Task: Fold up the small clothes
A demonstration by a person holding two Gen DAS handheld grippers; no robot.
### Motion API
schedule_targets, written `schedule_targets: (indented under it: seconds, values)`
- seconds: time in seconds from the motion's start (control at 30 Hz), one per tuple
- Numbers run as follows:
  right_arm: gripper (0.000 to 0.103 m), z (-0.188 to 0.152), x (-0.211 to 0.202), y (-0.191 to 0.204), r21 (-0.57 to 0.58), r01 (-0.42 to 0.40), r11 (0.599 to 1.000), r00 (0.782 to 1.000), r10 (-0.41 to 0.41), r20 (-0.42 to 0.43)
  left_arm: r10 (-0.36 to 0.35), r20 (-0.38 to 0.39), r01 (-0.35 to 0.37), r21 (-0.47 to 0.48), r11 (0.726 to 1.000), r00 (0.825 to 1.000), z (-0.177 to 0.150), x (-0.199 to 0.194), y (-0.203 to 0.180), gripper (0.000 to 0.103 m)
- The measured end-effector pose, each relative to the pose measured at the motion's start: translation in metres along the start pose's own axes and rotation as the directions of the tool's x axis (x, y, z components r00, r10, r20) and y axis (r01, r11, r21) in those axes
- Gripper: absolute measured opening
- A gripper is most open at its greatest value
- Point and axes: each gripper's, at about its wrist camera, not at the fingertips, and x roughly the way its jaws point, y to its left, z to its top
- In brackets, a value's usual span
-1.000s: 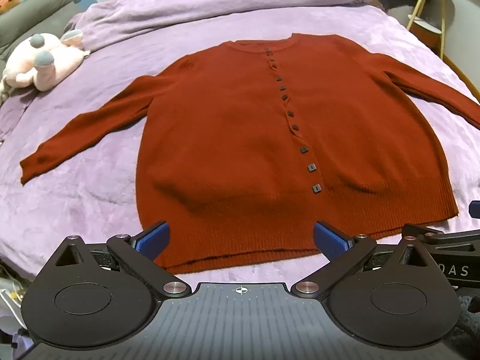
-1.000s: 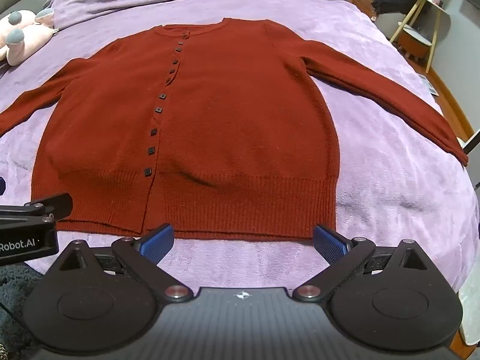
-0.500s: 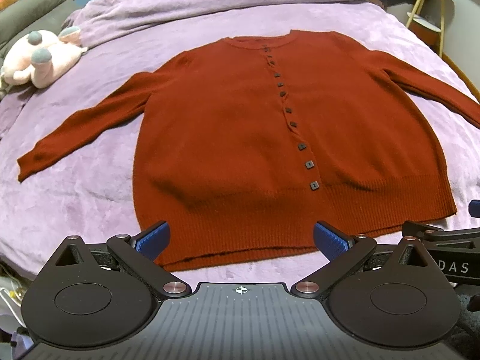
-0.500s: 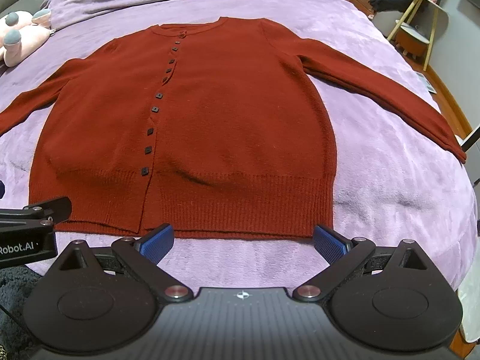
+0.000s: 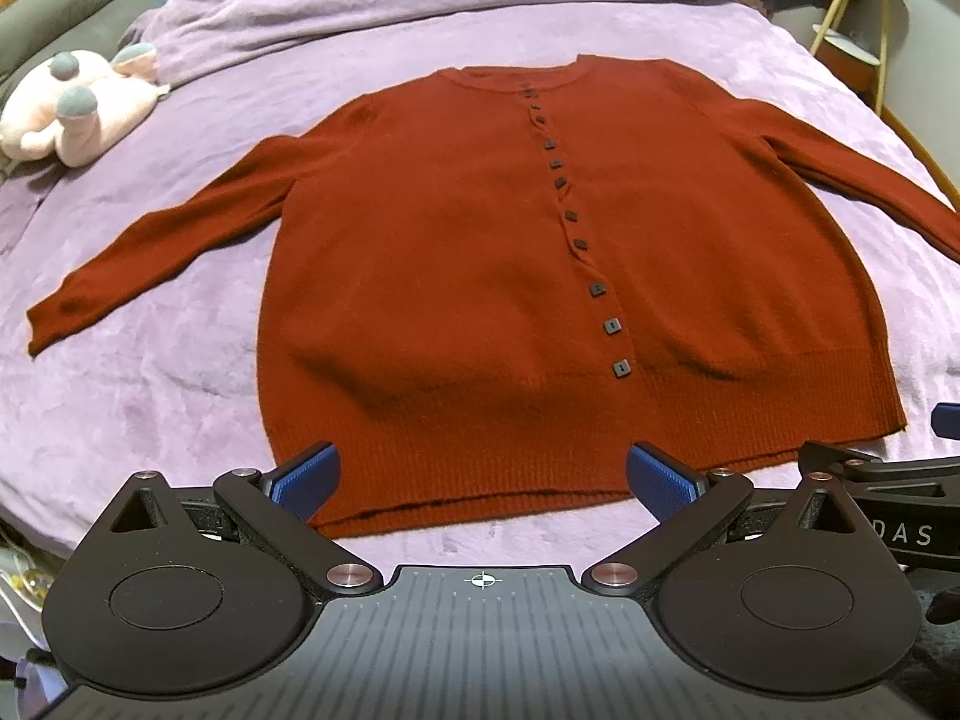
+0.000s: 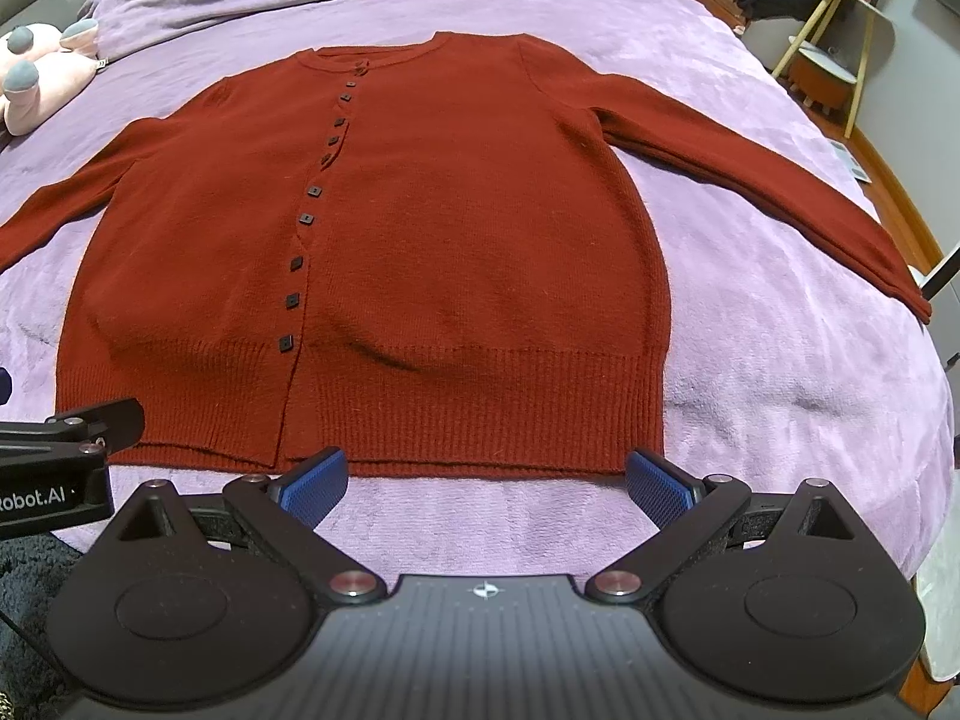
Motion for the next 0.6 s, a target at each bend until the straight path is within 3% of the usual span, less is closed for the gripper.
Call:
schedule_targets:
  seconds: [0.6]
  values:
    - [0.099,0.0009,0.0012,-0.0024,0.01,0.004,1.0,1.0,-0.004,-0.004,-0.007,-0.01,0.007,-0.006,1.0,1.0,0.0003,0.0011,0.0,0.103]
